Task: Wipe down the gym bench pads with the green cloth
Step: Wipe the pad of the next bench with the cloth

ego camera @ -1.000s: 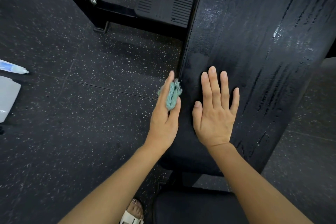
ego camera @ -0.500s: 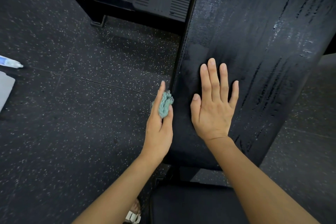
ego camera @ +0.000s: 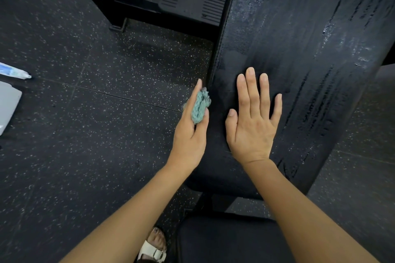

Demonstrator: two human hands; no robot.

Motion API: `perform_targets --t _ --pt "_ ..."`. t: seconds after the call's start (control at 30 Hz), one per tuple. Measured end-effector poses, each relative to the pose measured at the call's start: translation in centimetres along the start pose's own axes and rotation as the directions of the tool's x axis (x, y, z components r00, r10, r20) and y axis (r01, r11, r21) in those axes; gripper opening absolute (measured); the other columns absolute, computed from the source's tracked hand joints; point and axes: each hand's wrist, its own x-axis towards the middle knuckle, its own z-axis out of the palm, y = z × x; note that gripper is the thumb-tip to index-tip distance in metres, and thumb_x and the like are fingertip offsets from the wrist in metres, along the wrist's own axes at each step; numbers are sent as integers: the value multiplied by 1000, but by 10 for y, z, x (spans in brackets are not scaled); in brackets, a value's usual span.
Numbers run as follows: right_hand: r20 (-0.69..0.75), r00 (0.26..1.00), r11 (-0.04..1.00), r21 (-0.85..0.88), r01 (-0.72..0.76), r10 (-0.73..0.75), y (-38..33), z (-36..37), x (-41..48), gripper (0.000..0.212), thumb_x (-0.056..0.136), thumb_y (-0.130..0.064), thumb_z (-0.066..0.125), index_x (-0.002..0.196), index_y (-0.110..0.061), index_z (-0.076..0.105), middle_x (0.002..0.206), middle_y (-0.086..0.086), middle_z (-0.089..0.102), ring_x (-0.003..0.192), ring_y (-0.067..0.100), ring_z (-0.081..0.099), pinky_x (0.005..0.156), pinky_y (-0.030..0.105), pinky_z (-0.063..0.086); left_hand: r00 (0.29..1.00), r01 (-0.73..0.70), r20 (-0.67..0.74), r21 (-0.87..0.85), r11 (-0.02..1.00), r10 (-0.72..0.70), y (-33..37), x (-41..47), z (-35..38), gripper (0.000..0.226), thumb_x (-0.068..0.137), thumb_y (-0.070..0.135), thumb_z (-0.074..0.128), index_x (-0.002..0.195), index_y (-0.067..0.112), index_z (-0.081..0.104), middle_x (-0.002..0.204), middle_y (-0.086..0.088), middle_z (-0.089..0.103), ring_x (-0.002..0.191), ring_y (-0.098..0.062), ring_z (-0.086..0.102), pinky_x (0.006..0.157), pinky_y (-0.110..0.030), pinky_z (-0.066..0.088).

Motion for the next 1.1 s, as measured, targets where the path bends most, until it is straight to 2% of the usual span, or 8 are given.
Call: perform_targets --t 0.1,0.23,0.4,0.77,0.93,1.1 --pt "2 1000 1000 -1 -6 6 0 0 -1 58 98 -30 27 155 -19 17 161 -5 14 150 21 13 120 51 9 998 59 -1 -21 998 -59 -13 -26 -3 53 102 20 40 144 48 24 147 42 26 142 13 22 114 -8 19" --pt "0 1000 1000 3 -9 9 0 0 0 59 98 -30 28 155 -19 18 161 -4 16 150 20 13 120 51 9 991 133 -25 -39 990 -134 -25 -52 -5 56 104 8 39 144 45 26 151 32 27 142 13 23 113 -7 19" --pt "-11 1000 1000 1 -5 5 0 0 -1 59 97 -30 29 154 -19 19 161 -2 19 150 21 14 120 50 9 987 151 -47 -60 987 -154 -22 -51 -2 56 104 4 38 144 41 26 151 30 28 139 16 26 110 -4 22" --pt "-30 1000 1000 -12 -5 4 -1 0 -1 60 96 -29 31 154 -19 19 161 -3 18 150 21 15 120 52 12 998 55 3 -26 998 -55 1 -2 -2 51 106 12 39 144 42 24 144 38 28 135 22 26 110 -5 21" --pt "-19 1000 1000 -24 -8 8 -1 0 -1 60 97 -29 29 155 -19 18 162 -2 18 150 21 14 120 52 12 1000 21 9 -8 1000 -21 15 27 0 52 107 16 38 153 34 23 140 39 27 129 28 25 108 -3 20" --pt "-12 1000 1000 -15 -12 12 -2 -1 -1 60 97 -28 30 155 -19 18 162 -1 19 150 21 14 120 52 10 999 25 43 7 1000 -25 -1 0 -4 55 107 17 38 151 40 15 145 39 21 137 21 20 111 -4 17"
